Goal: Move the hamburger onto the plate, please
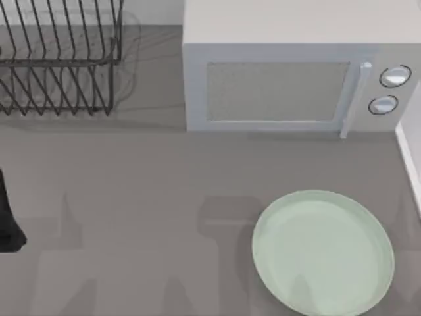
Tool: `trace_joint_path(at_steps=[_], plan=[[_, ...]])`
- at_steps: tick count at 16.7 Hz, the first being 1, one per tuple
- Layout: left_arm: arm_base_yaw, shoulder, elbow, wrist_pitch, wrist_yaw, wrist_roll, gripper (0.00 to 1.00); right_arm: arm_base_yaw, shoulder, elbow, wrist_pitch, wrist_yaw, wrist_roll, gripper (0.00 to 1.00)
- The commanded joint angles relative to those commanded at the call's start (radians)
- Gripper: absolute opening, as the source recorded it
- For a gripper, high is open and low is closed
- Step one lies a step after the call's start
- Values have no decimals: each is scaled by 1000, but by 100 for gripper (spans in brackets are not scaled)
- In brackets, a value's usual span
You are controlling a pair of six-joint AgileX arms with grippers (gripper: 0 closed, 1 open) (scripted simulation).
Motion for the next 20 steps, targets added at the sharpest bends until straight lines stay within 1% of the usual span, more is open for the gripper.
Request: trace_joint_path(at_steps=[4, 7, 10, 16, 20], plan=[[0, 0, 0, 0, 0, 0, 100, 4, 34, 28, -33, 0, -15, 100], [0, 0, 0, 0, 0, 0, 100, 15, 162, 119, -148, 0, -63, 100], [0, 0, 0, 0, 0, 0, 100, 29, 386, 242, -320, 2, -131, 100], [0, 0, 0, 0, 0, 0, 100, 64, 934, 503, -704, 2, -283, 100], [0, 0, 0, 0, 0, 0, 100, 82, 1181, 649, -896, 3, -362, 100]])
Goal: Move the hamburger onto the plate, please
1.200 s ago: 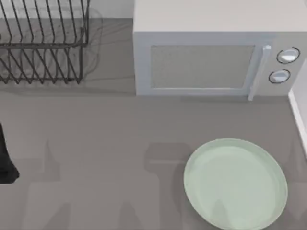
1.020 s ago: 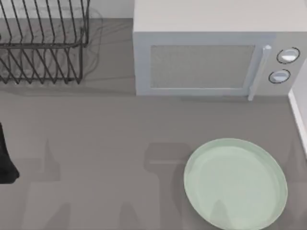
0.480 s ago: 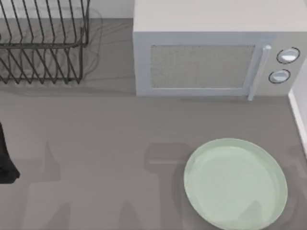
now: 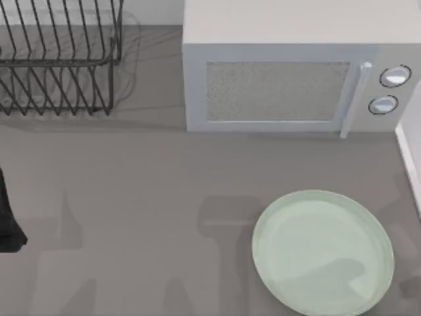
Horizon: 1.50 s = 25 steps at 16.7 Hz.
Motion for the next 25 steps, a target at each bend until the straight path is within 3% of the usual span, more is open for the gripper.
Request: trace_joint_path(at_steps=[10, 19, 25], plan=[[0, 0, 0, 0, 0, 0, 100, 5, 130, 81, -93, 1, -42, 100], [0, 0, 0, 0, 0, 0, 100, 10, 310, -96, 271, 1, -39, 100], [0, 0, 0, 0, 0, 0, 100, 11, 337, -120, 312, 1, -38, 100]])
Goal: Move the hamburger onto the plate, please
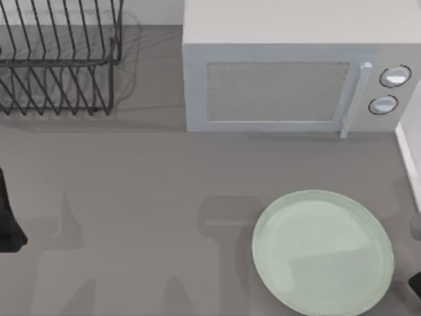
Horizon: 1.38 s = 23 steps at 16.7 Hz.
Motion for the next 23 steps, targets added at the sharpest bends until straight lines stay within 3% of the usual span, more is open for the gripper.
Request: trace_joint_path(at_steps=[13, 21, 23], plan=[[0, 0, 0, 0, 0, 0, 100, 0, 0, 0, 0, 0, 0, 2], [0, 0, 0, 0, 0, 0, 100, 0, 0, 0, 0, 0, 0, 0], [0, 0, 0, 0, 0, 0, 100, -4, -75, 50, -97, -15, -3, 0]])
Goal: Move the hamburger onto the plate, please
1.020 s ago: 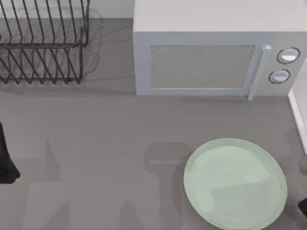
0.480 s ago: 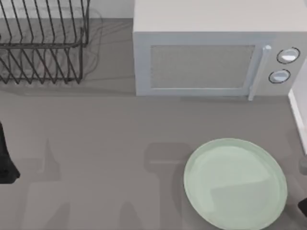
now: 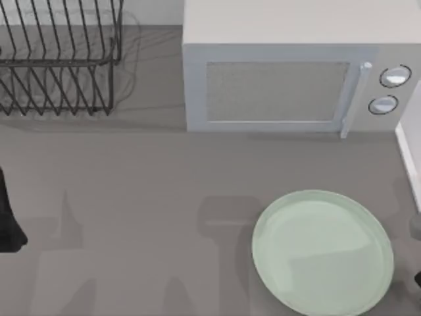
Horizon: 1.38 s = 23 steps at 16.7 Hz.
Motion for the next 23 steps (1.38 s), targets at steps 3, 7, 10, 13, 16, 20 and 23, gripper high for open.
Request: trace_joint_path(at_steps=[3, 7, 10, 13, 16, 20, 23], plan=[[0, 0, 0, 0, 0, 0, 100, 0, -23, 57, -72, 0, -4, 0], [0, 0, 0, 0, 0, 0, 100, -4, -93, 182, -297, 0, -6, 0], [0, 0, 0, 0, 0, 0, 100, -5, -148, 266, -431, 0, -8, 0], [0, 0, 0, 0, 0, 0, 100, -5, -175, 296, -471, 0, -7, 0], [0, 0, 0, 0, 0, 0, 100, -4, -171, 293, -468, 0, -6, 0], [0, 0, 0, 0, 0, 0, 100, 30, -153, 310, -468, -1, 54, 0], [0, 0, 0, 0, 0, 0, 100, 99, -112, 349, -468, -5, 209, 0]])
